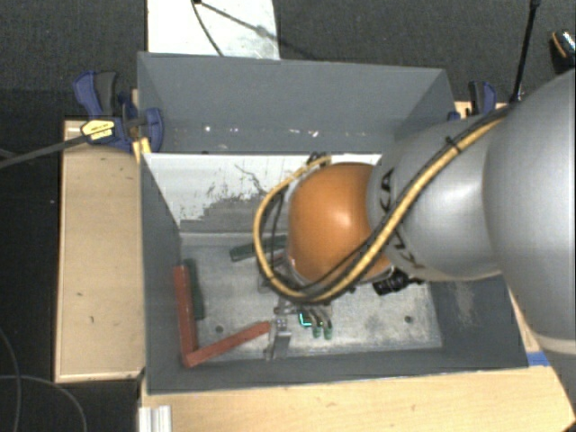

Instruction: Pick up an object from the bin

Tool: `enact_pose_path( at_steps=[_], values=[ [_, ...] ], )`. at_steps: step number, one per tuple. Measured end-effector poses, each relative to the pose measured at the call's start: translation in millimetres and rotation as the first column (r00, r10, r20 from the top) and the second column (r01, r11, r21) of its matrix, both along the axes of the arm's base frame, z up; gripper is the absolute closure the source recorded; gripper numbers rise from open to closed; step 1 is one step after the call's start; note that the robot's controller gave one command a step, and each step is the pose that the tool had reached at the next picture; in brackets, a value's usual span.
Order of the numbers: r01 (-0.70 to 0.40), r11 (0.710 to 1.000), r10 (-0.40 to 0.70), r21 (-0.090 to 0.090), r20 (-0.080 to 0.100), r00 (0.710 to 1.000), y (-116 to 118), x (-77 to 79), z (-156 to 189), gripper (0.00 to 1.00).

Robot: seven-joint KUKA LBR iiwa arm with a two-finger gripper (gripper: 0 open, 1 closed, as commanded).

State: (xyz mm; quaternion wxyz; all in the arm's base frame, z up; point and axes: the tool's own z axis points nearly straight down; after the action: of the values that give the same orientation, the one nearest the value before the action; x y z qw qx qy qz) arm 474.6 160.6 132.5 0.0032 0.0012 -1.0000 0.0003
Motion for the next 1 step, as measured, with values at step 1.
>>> enact_pose_path(
  at_steps=[1],
  values=[
    [-0.074, 0.997, 0.074, 0.000, 0.002, 0.997, 5.7, 19.4, -65.7, 0.00]
  ],
)
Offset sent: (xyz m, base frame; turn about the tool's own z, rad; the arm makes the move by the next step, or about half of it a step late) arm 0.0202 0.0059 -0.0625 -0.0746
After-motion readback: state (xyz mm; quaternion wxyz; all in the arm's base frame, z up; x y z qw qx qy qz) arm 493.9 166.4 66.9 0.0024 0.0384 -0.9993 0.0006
